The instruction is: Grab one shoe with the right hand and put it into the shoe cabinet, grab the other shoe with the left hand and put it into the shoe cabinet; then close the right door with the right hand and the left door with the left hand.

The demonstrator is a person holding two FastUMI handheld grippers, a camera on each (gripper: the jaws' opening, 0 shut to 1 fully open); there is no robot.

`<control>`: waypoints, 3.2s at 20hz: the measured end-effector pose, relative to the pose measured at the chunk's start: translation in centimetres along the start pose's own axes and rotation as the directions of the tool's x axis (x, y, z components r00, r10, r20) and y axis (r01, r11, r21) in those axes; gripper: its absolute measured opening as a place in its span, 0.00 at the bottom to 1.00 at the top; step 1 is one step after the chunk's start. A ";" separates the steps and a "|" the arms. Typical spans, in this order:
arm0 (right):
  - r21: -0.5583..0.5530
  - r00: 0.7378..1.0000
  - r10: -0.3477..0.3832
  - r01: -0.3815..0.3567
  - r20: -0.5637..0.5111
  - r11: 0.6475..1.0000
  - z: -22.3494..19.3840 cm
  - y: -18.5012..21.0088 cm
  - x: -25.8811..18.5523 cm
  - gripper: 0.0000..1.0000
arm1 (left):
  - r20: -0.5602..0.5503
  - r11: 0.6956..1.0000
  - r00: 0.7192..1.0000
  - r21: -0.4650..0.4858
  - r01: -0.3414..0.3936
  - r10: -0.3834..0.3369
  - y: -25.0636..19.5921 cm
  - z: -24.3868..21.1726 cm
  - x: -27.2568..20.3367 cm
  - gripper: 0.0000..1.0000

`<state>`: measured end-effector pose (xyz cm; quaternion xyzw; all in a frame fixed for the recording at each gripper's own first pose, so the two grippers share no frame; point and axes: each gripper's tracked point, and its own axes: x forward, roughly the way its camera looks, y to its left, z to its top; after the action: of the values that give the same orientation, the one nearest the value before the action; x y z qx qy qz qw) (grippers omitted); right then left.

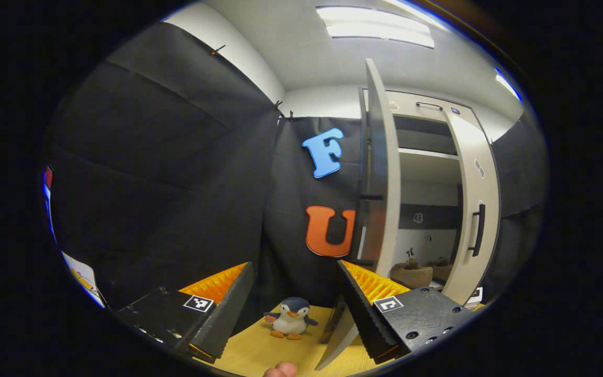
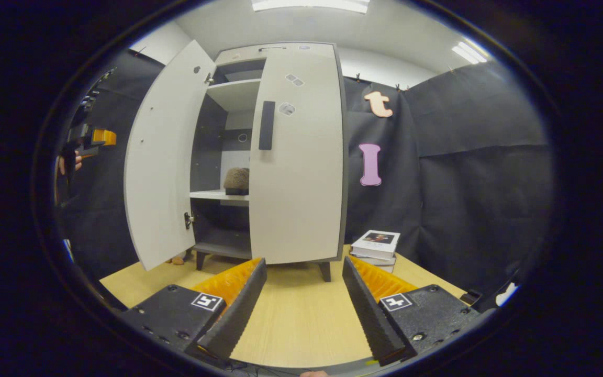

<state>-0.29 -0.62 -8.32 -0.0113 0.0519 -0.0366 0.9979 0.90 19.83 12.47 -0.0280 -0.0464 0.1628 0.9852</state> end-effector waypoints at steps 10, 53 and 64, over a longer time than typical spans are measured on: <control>0.001 0.999 -0.042 0.042 -0.017 0.999 0.1 -1.3 0.3 0.95 | 0.022 0.999 0.999 0.019 0.042 -0.042 -0.9 2.9 7.0 0.95; 0.007 0.994 -0.113 0.113 -0.008 0.994 2.2 -6.5 1.3 0.95 | 0.025 0.946 0.946 0.004 0.324 -0.324 -18.1 2.3 1.6 0.94; 0.028 0.999 -0.017 0.016 0.036 0.999 5.8 -3.9 0.9 0.95 | -0.108 0.952 0.946 0.002 0.307 -0.305 -17.5 -5.8 -9.5 0.95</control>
<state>0.92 -4.49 -2.50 0.0016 0.0332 -0.0456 0.9984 -1.92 0.00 7.19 -0.0197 0.0041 0.0068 0.9998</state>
